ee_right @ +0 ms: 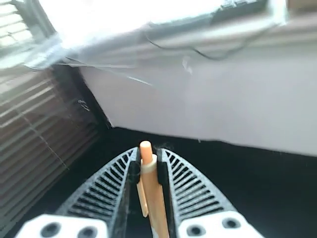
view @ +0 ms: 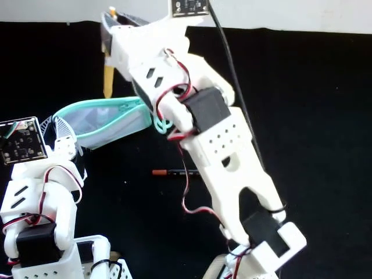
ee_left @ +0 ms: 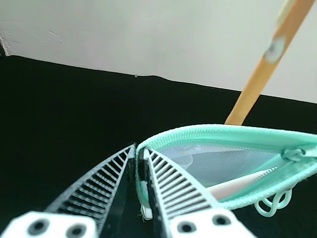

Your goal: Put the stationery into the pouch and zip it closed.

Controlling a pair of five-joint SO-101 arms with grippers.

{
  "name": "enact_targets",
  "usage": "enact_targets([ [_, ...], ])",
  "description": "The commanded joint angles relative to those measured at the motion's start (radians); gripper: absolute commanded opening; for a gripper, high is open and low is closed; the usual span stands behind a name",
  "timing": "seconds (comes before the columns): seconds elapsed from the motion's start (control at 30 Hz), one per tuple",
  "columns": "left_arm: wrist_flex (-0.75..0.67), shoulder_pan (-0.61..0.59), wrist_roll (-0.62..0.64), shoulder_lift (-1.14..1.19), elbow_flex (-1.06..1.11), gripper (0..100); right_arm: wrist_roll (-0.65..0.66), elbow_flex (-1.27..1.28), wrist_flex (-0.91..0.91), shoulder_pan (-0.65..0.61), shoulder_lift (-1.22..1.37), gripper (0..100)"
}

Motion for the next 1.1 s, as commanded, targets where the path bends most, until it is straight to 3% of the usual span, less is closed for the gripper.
enact_targets([
  [0.0, 0.006, -0.007, 0.003, 0.016, 0.035, 1, 0.043, -0.059, 0.010, -0.028, -0.104, 0.8],
  [0.73, 0.002, -0.012, 0.003, 0.077, 0.028, 1, 0.094, -0.051, 0.033, -0.036, -0.213, 0.8],
  [1.07, 0.002, -0.012, 0.003, 0.084, 0.028, 1, 0.095, -0.053, 0.137, -0.119, -0.220, 0.8],
])
